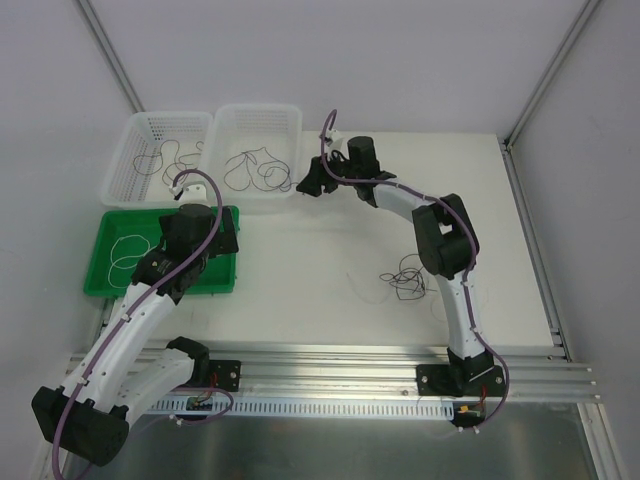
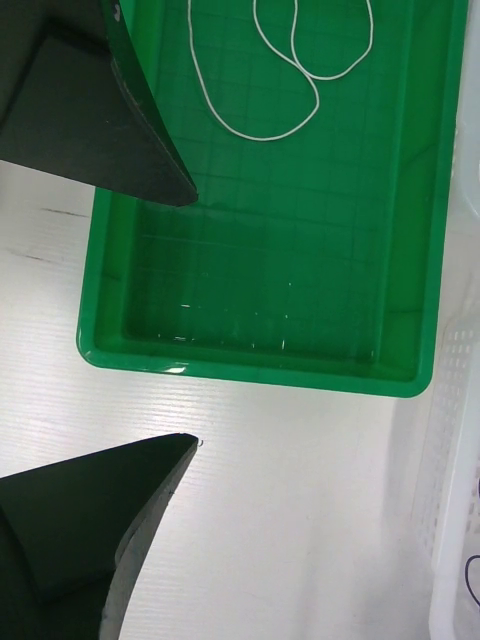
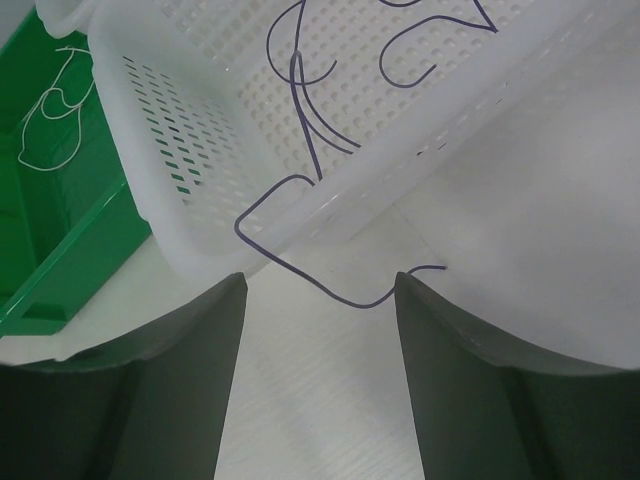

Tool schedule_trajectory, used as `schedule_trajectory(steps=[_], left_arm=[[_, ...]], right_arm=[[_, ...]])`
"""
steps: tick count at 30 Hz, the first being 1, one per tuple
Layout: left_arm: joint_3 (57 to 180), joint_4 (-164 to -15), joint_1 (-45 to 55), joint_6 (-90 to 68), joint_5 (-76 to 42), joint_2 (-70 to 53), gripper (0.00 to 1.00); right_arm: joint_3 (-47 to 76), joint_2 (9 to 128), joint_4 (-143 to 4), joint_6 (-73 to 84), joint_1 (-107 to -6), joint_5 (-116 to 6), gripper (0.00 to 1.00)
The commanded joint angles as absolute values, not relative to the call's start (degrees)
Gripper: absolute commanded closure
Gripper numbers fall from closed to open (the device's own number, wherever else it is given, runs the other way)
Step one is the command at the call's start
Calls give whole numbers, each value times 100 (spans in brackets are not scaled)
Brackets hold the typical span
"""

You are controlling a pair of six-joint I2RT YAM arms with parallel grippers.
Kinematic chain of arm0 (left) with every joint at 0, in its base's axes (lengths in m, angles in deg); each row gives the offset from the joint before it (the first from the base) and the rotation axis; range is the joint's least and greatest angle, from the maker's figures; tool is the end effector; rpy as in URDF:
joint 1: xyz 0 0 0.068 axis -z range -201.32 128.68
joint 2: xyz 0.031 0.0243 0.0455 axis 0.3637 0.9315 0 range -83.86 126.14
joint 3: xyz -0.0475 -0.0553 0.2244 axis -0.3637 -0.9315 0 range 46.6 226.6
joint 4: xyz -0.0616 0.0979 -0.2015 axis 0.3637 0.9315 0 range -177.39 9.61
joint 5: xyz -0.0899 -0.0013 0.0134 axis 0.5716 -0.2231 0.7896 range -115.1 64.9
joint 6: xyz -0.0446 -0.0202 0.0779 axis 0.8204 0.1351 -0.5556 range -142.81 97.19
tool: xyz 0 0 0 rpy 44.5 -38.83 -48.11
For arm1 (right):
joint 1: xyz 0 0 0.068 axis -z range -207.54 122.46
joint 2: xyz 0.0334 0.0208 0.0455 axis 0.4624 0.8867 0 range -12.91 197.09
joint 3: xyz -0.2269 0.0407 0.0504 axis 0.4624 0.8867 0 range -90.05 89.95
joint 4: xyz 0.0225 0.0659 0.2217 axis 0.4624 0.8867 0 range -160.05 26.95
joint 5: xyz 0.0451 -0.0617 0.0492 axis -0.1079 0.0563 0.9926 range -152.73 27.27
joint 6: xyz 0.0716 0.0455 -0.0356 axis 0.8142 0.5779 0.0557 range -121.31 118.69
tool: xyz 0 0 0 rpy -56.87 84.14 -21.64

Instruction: Untangle the cables

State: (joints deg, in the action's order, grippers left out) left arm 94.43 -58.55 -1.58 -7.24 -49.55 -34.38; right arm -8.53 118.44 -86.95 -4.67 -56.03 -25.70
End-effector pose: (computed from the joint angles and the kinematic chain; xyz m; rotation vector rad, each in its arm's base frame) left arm 0.2160 -0.0412 0.2632 -0.1777 2.0438 0.0673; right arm 0.4294 0.2897 0.1788 -0.9462 1.6324 0.8981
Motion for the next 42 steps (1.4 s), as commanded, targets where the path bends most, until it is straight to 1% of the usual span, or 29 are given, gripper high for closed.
schedule_trajectory(steps=[1, 8, 10, 13, 16, 24, 31, 33, 34, 37, 39, 42], left_arm=[[9406, -5997, -225, -849, -5103, -3455, 1], [9397, -5997, -234, -849, -5076, -3464, 1], [9388, -5997, -234, -857, -5068, -3464, 1], [9388, -5997, -243, -857, -5068, -3464, 1], [9388, -5997, -243, -857, -5068, -3481, 1], [9397, -6006, -269, -866, -5033, -3473, 1], [9379, -6006, -295, -866, -5015, -3499, 1], [9388, -6006, -287, -866, -5006, -3499, 1], [9379, -6006, -287, -866, -4997, -3499, 1], [9388, -6006, -296, -866, -4989, -3508, 1], [9388, -6006, -304, -875, -4997, -3525, 1], [9379, -6006, -304, -866, -4989, -3543, 1]], right_arm=[[-1086, 11928, -9053, -421, -5637, -2213, 36], [-1077, 11963, -8999, -351, -5628, -1704, 39], [-1077, 12024, -9254, -150, -5585, -1432, 39], [-1034, 12165, -9894, 604, -5505, -1053, 39], [-928, 12235, -10449, 932, -5452, -816, 42], [-752, 12068, -10125, 572, -5470, -754, 43], [-418, 11989, -10634, 888, -5461, -604, 52], [-366, 11963, -10679, 906, -5461, -613, 57], [-357, 11954, -10687, 915, -5461, -604, 61], [-304, 11884, -10731, 941, -5461, -596, 66], [-269, 11840, -10740, 941, -5461, -596, 69], [-295, 11822, -10740, 950, -5461, -631, 69]])
